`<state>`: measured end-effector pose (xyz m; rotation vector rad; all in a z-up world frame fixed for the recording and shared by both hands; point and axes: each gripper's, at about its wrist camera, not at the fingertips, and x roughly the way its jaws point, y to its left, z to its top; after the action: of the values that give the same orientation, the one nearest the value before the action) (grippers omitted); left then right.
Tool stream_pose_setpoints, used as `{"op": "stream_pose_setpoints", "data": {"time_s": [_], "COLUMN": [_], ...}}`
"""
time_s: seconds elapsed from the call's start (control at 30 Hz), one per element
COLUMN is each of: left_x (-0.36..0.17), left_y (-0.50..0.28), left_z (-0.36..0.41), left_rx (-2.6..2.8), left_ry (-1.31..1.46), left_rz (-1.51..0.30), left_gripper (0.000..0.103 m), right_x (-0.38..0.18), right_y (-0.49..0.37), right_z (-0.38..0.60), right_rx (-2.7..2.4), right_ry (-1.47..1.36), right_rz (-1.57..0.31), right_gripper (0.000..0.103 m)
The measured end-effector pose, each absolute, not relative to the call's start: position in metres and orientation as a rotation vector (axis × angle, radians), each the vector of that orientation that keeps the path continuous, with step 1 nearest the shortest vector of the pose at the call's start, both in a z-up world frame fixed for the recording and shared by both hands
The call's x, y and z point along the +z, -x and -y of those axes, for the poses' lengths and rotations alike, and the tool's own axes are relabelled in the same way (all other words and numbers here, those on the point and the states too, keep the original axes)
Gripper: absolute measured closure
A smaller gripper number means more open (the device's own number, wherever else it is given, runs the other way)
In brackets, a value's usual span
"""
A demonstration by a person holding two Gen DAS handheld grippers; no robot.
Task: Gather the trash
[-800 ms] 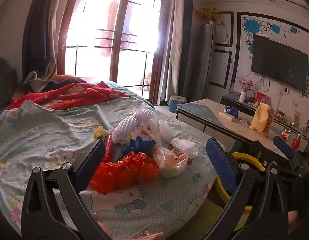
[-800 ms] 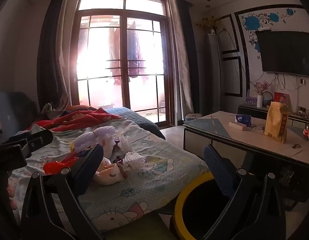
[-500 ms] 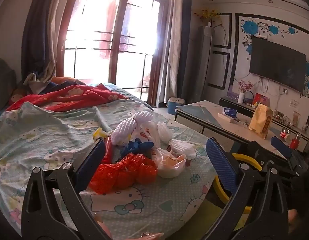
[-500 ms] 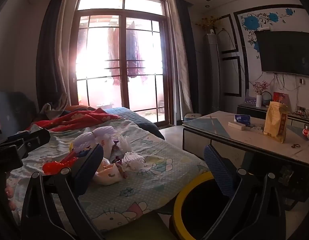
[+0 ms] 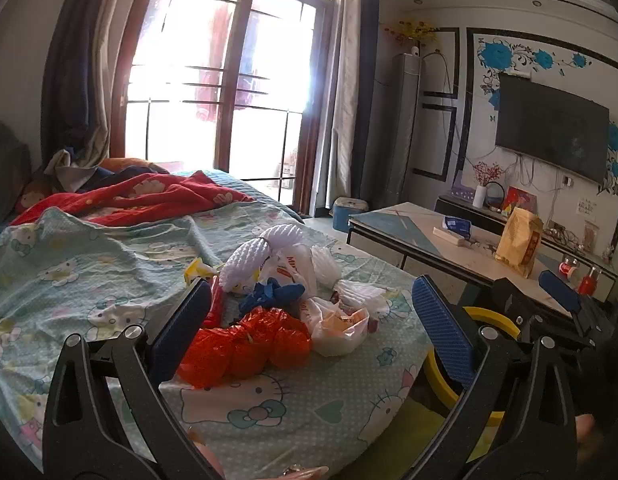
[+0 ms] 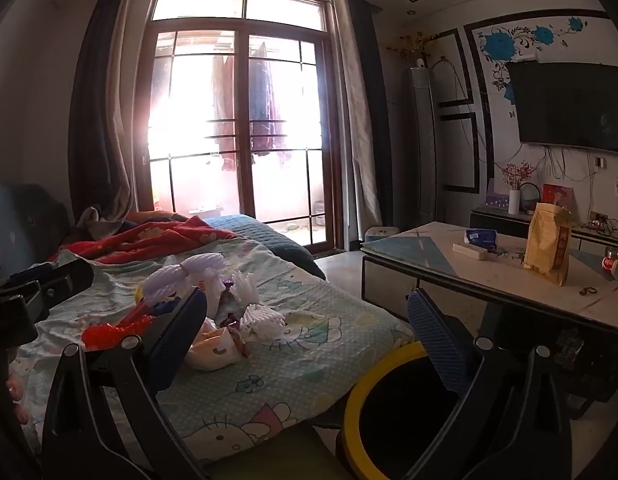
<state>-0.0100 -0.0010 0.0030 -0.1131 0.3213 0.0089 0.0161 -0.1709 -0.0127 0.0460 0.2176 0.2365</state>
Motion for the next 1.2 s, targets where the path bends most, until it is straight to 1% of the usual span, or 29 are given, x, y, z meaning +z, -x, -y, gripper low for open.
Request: {"op": "stream_pose_setpoints", "data": {"time_s": [1.2], "left_x": [-0.0051], "left_y": [0.0081], "left_z": [0.0068], "left_rx": [0.02], "left_ry": [0.113], "left_rz": [-0.332], "left_gripper": [0.011], "right_x": [-0.0105], "right_y": [-0.0151], "right_z": [0.1737], "right_rx": [0.255], "right_ry": [-0.043], "right_rz": [-0.219], "right_gripper": [0.005]}}
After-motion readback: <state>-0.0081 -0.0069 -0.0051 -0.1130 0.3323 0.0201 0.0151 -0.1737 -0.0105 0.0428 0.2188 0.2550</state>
